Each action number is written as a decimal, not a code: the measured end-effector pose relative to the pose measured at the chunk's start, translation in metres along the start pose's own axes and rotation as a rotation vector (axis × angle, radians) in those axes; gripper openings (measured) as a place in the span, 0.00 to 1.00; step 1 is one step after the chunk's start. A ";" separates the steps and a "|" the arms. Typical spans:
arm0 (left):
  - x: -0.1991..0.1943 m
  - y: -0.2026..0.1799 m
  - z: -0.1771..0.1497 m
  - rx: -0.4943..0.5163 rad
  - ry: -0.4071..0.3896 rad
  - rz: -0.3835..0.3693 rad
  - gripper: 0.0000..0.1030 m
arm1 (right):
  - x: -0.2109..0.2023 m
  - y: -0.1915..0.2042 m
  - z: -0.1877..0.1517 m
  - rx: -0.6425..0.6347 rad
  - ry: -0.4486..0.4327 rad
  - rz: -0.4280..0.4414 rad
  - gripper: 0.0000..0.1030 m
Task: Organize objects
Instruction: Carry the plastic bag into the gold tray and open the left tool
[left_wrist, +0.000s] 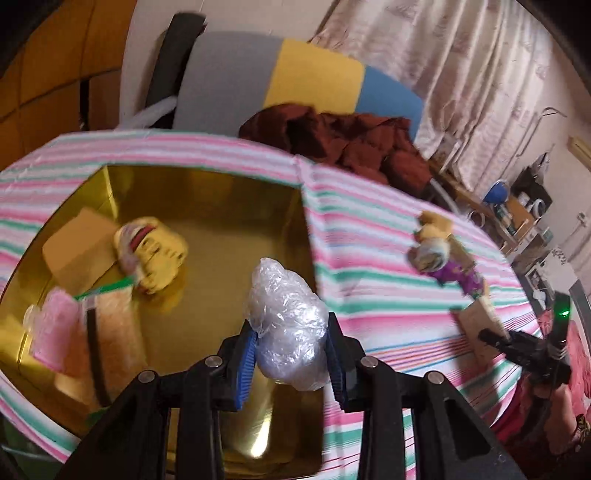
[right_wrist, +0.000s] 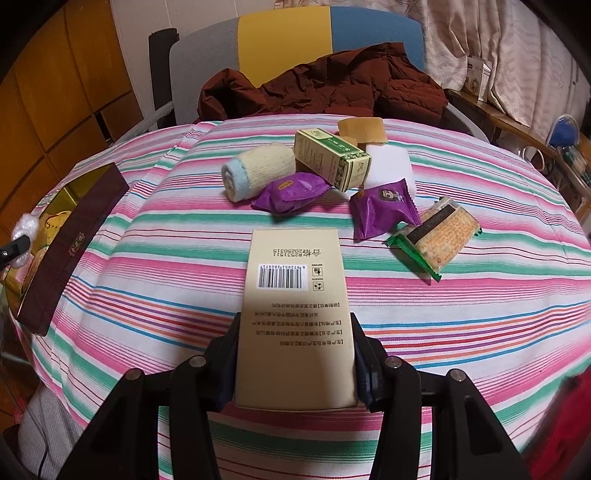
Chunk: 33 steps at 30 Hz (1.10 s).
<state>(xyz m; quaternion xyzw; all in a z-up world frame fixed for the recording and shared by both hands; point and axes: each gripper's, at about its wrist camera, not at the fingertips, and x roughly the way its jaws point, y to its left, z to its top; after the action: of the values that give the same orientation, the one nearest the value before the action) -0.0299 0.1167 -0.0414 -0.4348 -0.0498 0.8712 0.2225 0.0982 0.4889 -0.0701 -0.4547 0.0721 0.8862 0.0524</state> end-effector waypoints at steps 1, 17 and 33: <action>0.005 0.006 -0.001 -0.005 0.026 0.014 0.33 | 0.000 0.000 0.000 0.003 -0.001 0.005 0.50; 0.004 0.052 -0.023 -0.070 0.126 0.184 0.46 | -0.022 0.030 -0.001 -0.059 -0.086 0.014 0.49; -0.059 0.054 -0.033 -0.051 -0.146 0.216 0.47 | -0.033 0.163 0.020 0.003 -0.113 0.335 0.49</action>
<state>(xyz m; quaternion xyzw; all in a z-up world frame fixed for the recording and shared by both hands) 0.0077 0.0392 -0.0334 -0.3787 -0.0408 0.9178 0.1122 0.0754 0.3315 -0.0191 -0.3856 0.1452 0.9066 -0.0913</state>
